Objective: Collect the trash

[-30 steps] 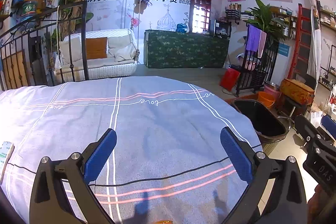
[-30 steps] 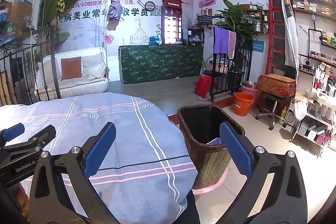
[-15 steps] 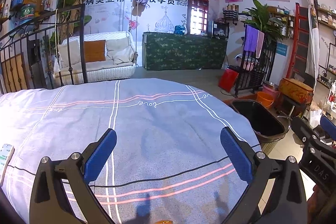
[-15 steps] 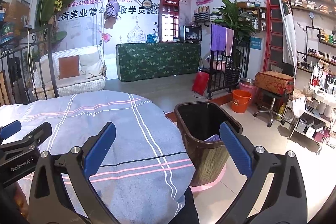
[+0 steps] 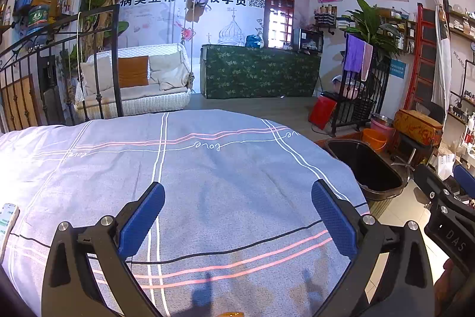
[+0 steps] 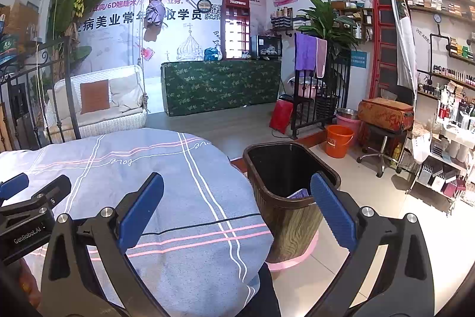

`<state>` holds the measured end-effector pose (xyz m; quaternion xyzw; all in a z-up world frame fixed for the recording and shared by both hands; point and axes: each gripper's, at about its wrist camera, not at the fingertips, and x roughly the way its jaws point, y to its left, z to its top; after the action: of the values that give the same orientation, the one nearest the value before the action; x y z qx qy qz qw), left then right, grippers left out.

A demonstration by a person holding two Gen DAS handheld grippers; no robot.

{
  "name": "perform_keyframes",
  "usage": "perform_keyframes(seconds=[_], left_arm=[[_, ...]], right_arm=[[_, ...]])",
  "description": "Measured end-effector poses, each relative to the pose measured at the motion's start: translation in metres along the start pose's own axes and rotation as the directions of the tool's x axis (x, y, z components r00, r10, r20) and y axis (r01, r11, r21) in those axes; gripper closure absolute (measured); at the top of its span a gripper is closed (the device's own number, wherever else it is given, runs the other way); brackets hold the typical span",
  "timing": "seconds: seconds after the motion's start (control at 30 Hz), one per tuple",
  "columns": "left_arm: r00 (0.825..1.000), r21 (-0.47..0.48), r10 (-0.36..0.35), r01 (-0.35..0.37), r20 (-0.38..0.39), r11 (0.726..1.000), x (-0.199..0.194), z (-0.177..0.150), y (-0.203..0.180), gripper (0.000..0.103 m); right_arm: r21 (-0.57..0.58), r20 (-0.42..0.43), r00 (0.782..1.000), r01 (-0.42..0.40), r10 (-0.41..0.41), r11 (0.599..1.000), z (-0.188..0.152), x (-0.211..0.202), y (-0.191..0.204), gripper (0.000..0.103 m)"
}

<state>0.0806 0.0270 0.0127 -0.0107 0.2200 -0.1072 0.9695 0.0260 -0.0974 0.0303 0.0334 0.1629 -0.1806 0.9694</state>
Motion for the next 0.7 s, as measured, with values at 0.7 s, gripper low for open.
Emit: perform_keyframes(seconds=[0.7], left_arm=[[1.0,0.0,-0.002,0.002,-0.002,1.0,-0.0001,0.0003,-0.0007,0.005]], right_arm=[[-0.002,-0.004,1.0,-0.003,0.003,1.0,0.0009,-0.0003,-0.0011,0.005]])
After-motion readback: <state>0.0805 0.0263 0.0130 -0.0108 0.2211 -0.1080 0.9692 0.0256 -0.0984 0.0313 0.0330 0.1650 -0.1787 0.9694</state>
